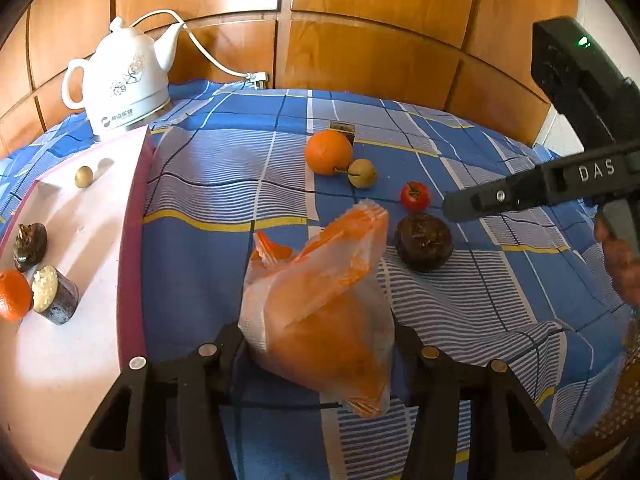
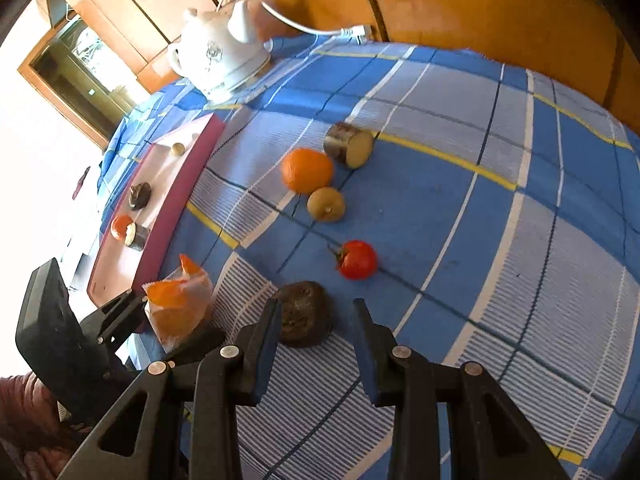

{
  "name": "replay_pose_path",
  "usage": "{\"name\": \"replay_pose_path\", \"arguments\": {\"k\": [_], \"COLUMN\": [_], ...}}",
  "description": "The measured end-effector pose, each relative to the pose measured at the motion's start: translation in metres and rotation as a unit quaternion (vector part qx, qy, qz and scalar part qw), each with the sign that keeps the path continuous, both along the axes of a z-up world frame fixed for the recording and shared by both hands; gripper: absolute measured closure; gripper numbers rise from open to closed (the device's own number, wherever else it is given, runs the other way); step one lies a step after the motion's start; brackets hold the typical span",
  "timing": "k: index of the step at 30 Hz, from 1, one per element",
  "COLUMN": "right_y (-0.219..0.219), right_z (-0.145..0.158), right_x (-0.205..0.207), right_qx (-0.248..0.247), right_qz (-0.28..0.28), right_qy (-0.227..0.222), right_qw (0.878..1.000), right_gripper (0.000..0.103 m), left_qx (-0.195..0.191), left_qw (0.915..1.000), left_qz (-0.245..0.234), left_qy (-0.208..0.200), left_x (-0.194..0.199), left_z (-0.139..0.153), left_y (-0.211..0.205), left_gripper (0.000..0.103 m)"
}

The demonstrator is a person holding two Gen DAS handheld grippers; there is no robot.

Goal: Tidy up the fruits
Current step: 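Carry the bagged orange into the tray with the left tool while the right tool approaches the red tomato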

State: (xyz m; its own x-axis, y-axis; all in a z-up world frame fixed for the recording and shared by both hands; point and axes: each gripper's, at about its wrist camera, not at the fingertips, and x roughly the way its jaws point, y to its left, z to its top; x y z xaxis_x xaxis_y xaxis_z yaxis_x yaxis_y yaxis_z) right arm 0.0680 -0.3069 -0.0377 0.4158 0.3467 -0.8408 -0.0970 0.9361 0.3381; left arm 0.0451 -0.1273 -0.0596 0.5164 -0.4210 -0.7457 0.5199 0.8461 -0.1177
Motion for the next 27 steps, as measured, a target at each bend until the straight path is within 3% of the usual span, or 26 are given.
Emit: {"name": "replay_pose_path", "arguments": {"k": [4, 7, 10, 19, 27], "right_y": [0.009, 0.018, 0.019, -0.005, -0.001], "right_z": [0.002, 0.000, -0.004, 0.003, -0.007], "right_x": [-0.001, -0.001, 0.000, 0.003, 0.017], "right_qx": [0.014, -0.002, -0.027, -0.032, -0.075], "right_qz": [0.020, 0.031, 0.034, -0.037, -0.037], "right_qy": [-0.011, -0.013, -0.008, -0.034, -0.034], "right_qw": [1.000, 0.999, 0.999, 0.998, 0.996], "right_gripper": [0.063, 0.056, 0.056, 0.056, 0.056], "left_qx": [-0.001, -0.002, -0.003, -0.005, -0.009], "left_qw": [1.0000, 1.0000, 1.0000, 1.0000, 0.9999], "left_qz": [0.001, 0.001, 0.002, 0.003, 0.005], "left_qy": [-0.001, 0.000, 0.000, 0.000, 0.001], "left_x": [0.000, 0.000, -0.001, -0.001, -0.001], "left_z": [0.000, 0.000, 0.000, 0.000, 0.000], "left_y": [0.000, 0.000, 0.000, 0.000, 0.001], "left_gripper": [0.048, 0.048, 0.048, 0.048, 0.048]}}
